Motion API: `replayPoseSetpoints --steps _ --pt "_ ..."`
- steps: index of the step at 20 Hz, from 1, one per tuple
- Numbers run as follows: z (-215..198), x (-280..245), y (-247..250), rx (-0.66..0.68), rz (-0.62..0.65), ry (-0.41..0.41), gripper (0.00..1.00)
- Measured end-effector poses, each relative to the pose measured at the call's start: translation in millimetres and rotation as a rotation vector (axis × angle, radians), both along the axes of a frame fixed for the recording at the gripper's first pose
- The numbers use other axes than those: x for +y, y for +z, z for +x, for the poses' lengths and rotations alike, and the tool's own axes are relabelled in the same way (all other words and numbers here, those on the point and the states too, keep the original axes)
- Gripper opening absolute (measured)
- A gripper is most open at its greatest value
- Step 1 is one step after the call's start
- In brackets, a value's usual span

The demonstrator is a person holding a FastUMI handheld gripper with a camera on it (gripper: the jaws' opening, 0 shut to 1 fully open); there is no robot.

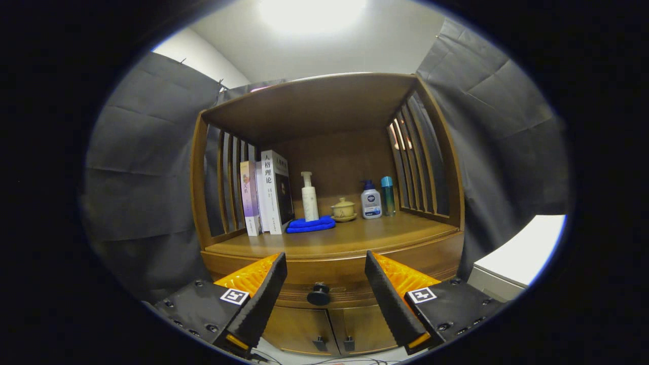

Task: Pull open the drawer, take out the items inside it, and place them on the countertop above the cabinet.

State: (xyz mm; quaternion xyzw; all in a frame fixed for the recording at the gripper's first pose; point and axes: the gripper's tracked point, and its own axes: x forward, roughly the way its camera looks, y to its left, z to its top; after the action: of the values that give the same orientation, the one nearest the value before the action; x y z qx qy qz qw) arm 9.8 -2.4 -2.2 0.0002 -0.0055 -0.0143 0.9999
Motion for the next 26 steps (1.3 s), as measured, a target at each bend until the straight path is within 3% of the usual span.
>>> replayPoseSetpoints --steps 4,15,22,26 --pt "16.7 1.4 -28.2 0.041 -0.06 0.011 0.98" --pt "52.8 19.5 -93.9 0.181 -0.083 0.036 0.98" --pt "64.4 5.8 -120.0 0.236 -0.071 -0.019 0.68" --pt "65.5 5.8 -131.3 0.282 -0.013 -0.006 0.52"
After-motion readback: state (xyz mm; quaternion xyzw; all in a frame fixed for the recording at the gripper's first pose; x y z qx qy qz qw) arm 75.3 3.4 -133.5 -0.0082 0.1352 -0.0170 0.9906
